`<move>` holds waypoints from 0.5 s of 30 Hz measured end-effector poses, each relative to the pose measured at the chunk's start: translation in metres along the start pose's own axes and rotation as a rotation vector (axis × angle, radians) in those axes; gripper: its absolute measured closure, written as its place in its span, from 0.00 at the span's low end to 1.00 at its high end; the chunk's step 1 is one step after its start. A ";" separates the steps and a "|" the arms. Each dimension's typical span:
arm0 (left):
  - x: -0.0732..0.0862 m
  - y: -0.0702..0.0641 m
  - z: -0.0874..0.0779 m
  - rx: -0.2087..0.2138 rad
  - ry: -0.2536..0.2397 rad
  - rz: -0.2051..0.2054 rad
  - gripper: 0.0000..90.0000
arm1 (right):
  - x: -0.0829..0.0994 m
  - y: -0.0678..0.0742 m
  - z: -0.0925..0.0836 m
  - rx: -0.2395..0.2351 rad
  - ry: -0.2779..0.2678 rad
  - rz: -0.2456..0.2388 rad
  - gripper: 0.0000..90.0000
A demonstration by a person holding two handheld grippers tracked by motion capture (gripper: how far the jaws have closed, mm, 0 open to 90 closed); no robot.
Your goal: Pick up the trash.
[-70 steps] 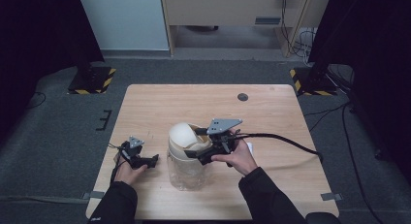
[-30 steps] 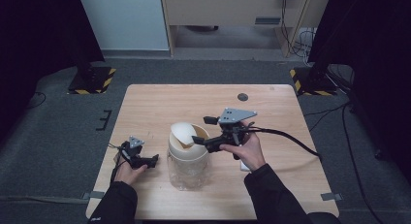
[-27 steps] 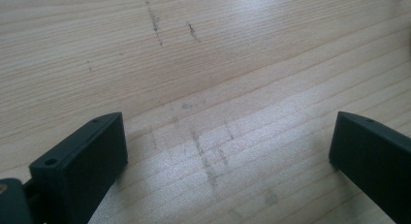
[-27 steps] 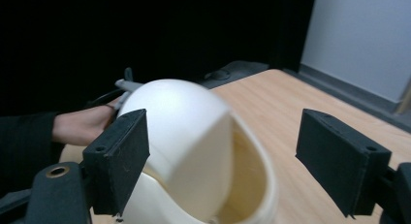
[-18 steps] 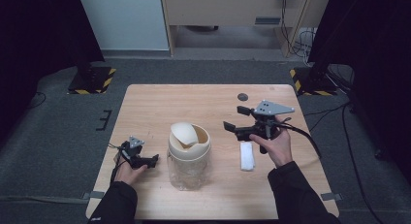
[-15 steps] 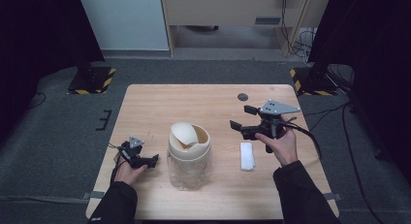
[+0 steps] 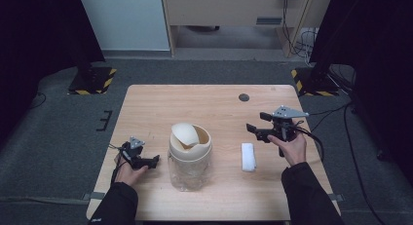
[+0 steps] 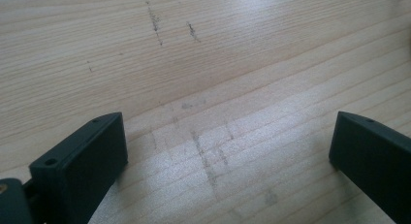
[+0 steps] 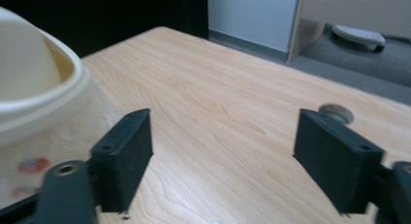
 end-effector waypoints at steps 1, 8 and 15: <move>0.000 0.000 0.000 0.000 0.000 0.000 0.00 | 0.006 -0.003 0.001 0.009 0.009 0.005 0.30; 0.000 0.000 0.000 0.000 0.000 0.000 0.00 | 0.045 -0.022 0.007 0.041 0.065 0.037 0.40; 0.000 0.000 0.000 0.000 0.000 0.000 0.00 | 0.068 -0.029 0.015 0.057 0.106 0.052 0.49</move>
Point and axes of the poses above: each handheld gripper's, and its own axes: z roughly forward along the jaws, x roughly out of its underside, y roughly to its left, the point moved 9 cm from there along z, roughly forward along the jaws, and after that the axes turned 8 degrees about -y, right-handed, at the moved point
